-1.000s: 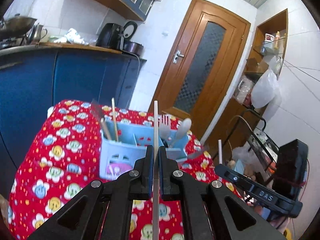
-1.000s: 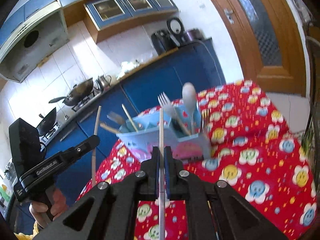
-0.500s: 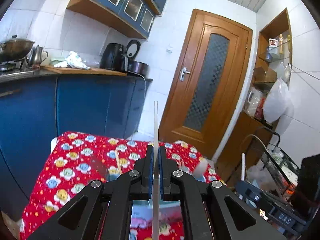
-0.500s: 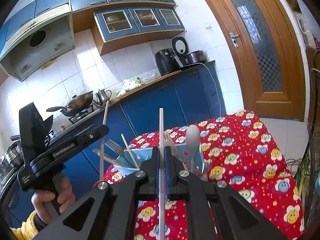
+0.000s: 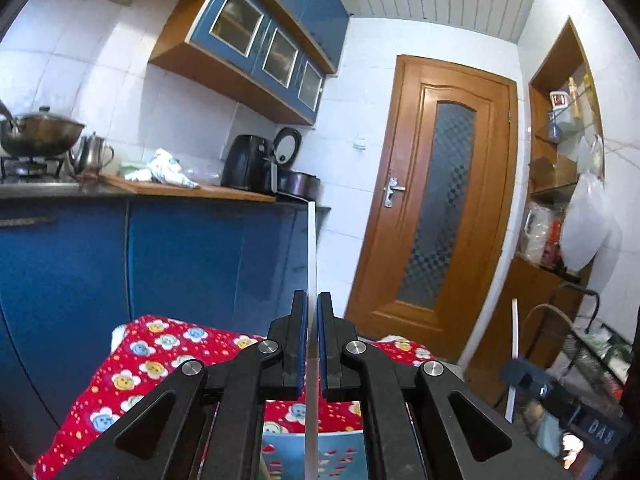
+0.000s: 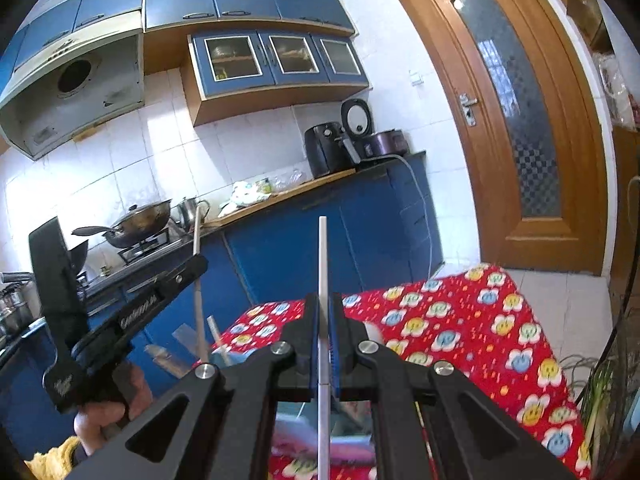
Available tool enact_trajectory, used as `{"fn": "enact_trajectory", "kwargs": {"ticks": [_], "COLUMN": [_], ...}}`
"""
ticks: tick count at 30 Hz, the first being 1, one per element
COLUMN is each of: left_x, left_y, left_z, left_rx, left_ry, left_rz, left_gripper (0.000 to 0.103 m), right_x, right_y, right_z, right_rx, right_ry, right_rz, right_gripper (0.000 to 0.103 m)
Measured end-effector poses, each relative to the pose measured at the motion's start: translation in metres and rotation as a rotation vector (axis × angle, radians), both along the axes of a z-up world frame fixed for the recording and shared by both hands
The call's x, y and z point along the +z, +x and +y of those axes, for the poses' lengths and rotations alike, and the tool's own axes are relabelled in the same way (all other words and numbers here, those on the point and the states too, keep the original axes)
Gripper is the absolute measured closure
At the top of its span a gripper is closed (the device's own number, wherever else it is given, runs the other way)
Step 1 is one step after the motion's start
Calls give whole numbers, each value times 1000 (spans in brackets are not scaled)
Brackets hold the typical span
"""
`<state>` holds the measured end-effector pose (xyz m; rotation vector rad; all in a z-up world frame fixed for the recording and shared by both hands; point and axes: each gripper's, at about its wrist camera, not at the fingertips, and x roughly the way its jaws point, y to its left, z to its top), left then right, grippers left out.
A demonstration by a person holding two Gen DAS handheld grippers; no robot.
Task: Organize utensils
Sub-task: 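Lift both chopsticks upright over the blue caddy, then open both tools to drop the chopsticks into the caddy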
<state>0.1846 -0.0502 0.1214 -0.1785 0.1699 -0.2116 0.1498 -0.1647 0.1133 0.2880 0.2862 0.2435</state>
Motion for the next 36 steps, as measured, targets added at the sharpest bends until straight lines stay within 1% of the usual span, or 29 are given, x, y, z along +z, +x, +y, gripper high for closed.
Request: {"fn": "enact_trajectory", "kwargs": {"ticks": [3, 9, 16, 20, 21, 23, 24, 25, 26, 30, 34, 36], "left_x": [-7, -18, -23, -23, -23, -23, -23, -23, -22, -17, -10, -6], "left_y": [3, 4, 6, 5, 4, 4, 3, 1, -1, -9, -21, -27], "left_z": [-4, -4, -3, -2, -2, -3, -2, -2, -1, -2, -1, 0], "left_rx": [2, 6, -6, -18, -22, -32, -37, -41, -46, -54, -61, -62], "left_ry": [22, 26, 24, 21, 18, 14, 11, 7, 2, 6, 9, 18], "left_rz": [-3, 1, 30, 53, 58, 73, 79, 82, 80, 79, 81, 83], "left_gripper": [98, 98, 98, 98, 96, 86, 76, 68, 67, 67, 67, 67], "right_x": [-1, -3, -12, -17, -19, -20, -19, -19, -19, -12, -4, 0], "right_y": [9, 25, 37, 43, 43, 42, 41, 40, 39, 29, 15, 9], "right_z": [0, 6, 20, 23, 23, 22, 21, 19, 18, 15, 13, 12], "right_rx": [-24, -50, -79, -64, -58, -53, -50, -51, -49, -52, -49, -46], "right_ry": [-10, -33, -108, -128, -124, -114, -108, -102, -96, -77, -50, -38], "right_rz": [-23, -52, -99, -72, -63, -55, -51, -49, -49, -57, -68, -72], "right_gripper": [97, 97, 97, 97, 96, 94, 93, 87, 84, 81, 74, 73]}}
